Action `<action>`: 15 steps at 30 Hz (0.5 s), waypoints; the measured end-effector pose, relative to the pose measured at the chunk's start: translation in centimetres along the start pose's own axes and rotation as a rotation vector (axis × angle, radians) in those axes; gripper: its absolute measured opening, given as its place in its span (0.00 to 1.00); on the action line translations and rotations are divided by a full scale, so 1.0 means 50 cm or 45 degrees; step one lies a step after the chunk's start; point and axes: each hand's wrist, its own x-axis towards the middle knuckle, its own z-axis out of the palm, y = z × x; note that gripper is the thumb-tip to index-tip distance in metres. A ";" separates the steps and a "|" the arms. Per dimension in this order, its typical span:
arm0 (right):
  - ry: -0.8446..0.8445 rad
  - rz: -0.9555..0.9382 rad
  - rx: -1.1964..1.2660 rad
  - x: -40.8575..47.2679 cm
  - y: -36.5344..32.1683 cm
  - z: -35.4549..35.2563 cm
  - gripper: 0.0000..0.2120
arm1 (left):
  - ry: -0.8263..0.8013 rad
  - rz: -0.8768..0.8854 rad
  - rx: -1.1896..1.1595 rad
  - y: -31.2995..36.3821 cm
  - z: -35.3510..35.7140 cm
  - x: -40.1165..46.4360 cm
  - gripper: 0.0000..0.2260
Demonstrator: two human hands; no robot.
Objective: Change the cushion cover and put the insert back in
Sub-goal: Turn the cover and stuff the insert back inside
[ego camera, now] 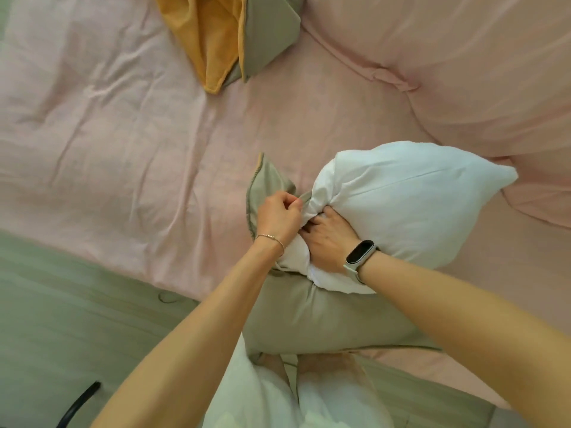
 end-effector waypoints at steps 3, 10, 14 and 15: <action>0.095 -0.033 0.181 -0.005 0.017 -0.011 0.10 | -0.017 0.071 0.086 -0.010 -0.010 0.007 0.05; 0.846 -0.085 0.228 -0.067 0.033 -0.048 0.11 | 0.032 0.201 0.059 -0.047 -0.042 -0.026 0.10; 0.983 -0.306 0.160 -0.106 0.004 -0.073 0.11 | 0.315 0.173 0.037 -0.080 -0.051 -0.059 0.04; 0.915 -0.363 0.119 -0.118 0.000 -0.080 0.10 | 0.341 0.091 -0.031 -0.092 -0.061 -0.064 0.02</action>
